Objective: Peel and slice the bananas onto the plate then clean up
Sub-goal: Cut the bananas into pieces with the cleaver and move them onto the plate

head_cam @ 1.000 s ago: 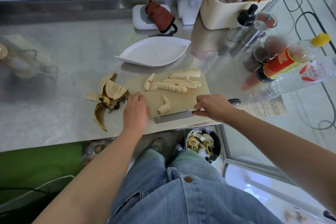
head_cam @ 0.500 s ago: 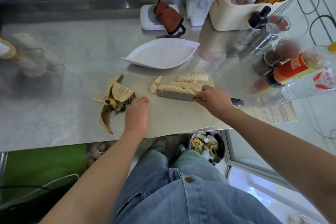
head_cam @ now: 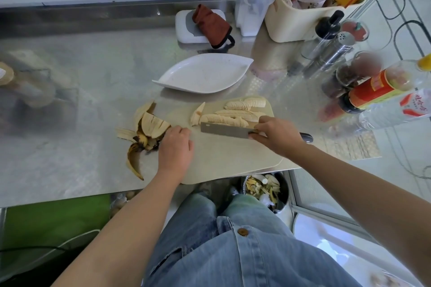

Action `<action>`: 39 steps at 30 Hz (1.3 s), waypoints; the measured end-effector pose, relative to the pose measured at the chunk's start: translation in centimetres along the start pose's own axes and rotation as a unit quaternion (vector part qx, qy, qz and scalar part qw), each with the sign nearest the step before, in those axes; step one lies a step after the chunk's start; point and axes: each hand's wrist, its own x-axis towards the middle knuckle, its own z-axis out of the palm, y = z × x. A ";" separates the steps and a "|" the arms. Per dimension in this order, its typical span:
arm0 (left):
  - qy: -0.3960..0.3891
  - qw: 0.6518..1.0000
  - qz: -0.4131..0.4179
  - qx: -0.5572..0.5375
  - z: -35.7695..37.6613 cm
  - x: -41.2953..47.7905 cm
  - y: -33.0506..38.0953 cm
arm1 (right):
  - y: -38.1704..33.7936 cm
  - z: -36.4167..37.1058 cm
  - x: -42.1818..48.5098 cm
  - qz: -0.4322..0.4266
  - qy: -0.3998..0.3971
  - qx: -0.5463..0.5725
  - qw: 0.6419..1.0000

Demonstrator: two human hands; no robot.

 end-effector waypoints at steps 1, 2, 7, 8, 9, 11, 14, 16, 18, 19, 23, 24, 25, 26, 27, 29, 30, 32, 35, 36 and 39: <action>0.006 1.000 -0.001 -0.010 0.0 0.2 0.0 | 0.1 0.0 -0.1 -0.009 -0.013 0.001 1.000; 0.011 1.000 -0.004 -0.019 -0.1 0.4 0.1 | 0.3 0.1 -0.1 -0.011 -0.020 -0.003 1.000; 0.023 0.999 -0.018 -0.020 -0.5 2.2 0.2 | 0.6 0.4 0.0 0.024 0.014 0.028 0.999; 0.026 0.999 -0.017 -0.014 -0.5 2.7 0.3 | 0.8 0.4 -0.1 0.012 0.000 0.045 0.999; 0.025 1.000 -0.015 -0.008 -0.6 3.2 0.5 | 1.0 0.4 -0.2 -0.004 -0.016 0.062 0.998; 0.009 1.000 -0.013 -0.006 -0.6 4.2 0.9 | 1.2 0.5 -0.7 -0.026 -0.031 0.086 0.995; -0.025 1.000 -0.008 -0.015 -0.4 5.7 1.4 | 1.5 1.0 -1.4 -0.014 0.000 0.110 0.994; -0.050 0.999 -0.008 -0.017 -0.3 6.5 1.3 | 1.9 1.3 -1.7 0.017 0.013 0.120 0.993; -0.061 0.998 -0.006 -0.007 -0.3 7.0 1.1 | 2.3 1.4 -1.8 0.038 0.013 0.119 0.992; -0.063 0.998 -0.003 0.002 -0.3 7.1 1.0 | 2.4 1.4 -1.9 0.041 0.010 0.121 0.992; -0.059 0.998 0.002 0.018 -0.4 6.8 0.7 | 2.0 1.3 -1.6 0.046 0.014 0.132 0.990; -0.059 0.998 0.000 0.020 -0.5 6.6 0.7 | 1.9 1.4 -1.5 0.048 0.021 0.134 0.990; -0.059 0.998 -0.002 0.024 -0.6 6.3 0.7 | 1.7 1.5 -1.4 0.051 0.028 0.140 0.989; -0.060 0.998 -0.005 0.027 -0.6 6.0 0.7 | 1.5 1.5 -1.3 0.054 0.034 0.146 0.987; -0.061 0.998 -0.009 0.030 -0.7 5.7 0.6 | 1.3 1.6 -1.2 0.056 0.038 0.153 0.986; -0.062 0.997 -0.012 0.037 -0.8 4.9 0.4 | 0.8 1.6 -1.0 0.058 0.041 0.170 0.983; -0.061 0.997 -0.010 0.045 -0.8 4.5 0.4 | 0.5 1.6 -0.8 0.058 0.042 0.180 0.981; -0.053 0.996 -0.006 0.067 -0.7 3.7 0.3 | -0.3 1.5 -0.6 0.057 0.044 0.192 0.979; -0.034 0.992 0.001 0.124 -0.3 2.9 0.5 | -1.2 1.4 -0.3 0.057 0.049 0.198 0.977; -0.025 0.989 0.001 0.147 -0.2 2.7 0.5 | -1.4 1.4 -0.2 0.060 0.050 0.199 0.977; -0.010 0.979 -0.004 0.204 -0.1 2.0 0.9 | -1.8 1.6 -0.5 0.058 0.050 0.203 0.976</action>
